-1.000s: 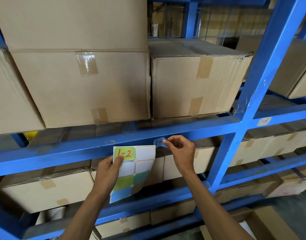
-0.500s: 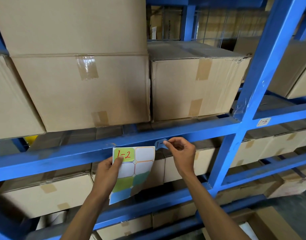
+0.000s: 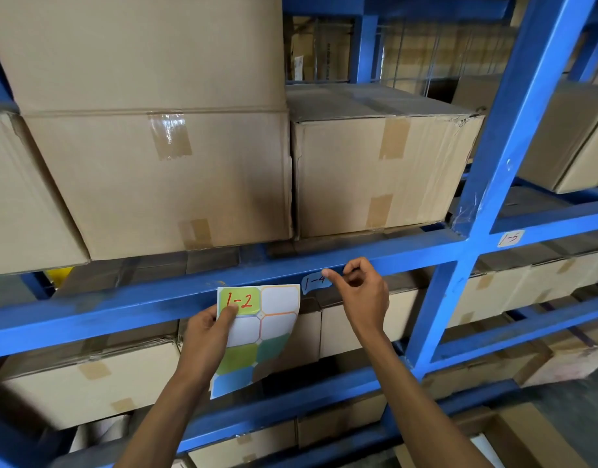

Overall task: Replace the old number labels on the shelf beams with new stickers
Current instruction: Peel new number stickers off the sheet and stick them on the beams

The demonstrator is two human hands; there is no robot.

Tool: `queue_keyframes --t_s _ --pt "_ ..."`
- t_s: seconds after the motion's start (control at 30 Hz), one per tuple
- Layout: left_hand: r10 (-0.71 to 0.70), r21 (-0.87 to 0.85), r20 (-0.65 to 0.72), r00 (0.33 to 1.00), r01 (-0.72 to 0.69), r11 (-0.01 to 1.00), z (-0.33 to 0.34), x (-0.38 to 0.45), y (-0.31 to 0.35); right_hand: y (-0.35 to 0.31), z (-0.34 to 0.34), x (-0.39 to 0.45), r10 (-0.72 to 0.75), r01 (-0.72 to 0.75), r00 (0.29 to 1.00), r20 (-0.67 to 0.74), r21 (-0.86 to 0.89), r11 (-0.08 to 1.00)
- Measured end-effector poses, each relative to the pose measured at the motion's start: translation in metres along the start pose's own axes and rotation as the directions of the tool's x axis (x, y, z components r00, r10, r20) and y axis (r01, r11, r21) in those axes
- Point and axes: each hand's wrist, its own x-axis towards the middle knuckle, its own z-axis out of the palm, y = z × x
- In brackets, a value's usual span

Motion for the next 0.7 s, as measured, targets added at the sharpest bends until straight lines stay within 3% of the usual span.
queue_keyframes --t_s 0.27,0.43,0.7 --pt "0.001 0.019 0.011 1.000 -0.001 1.000 -0.001 0.000 0.001 0.019 -0.002 -0.004 -0.088 0.076 0.994 0.068 0.156 0.985" --pt "0.009 -0.004 0.025 1.000 -0.009 1.000 -0.001 -0.001 0.003 0.017 0.012 -0.021 -0.202 0.206 0.978 0.057 -0.074 0.976" --pt "-0.009 -0.032 0.007 1.000 0.009 0.999 -0.009 0.001 0.005 0.001 0.026 -0.028 -0.155 0.147 0.988 -0.019 -0.226 0.963"
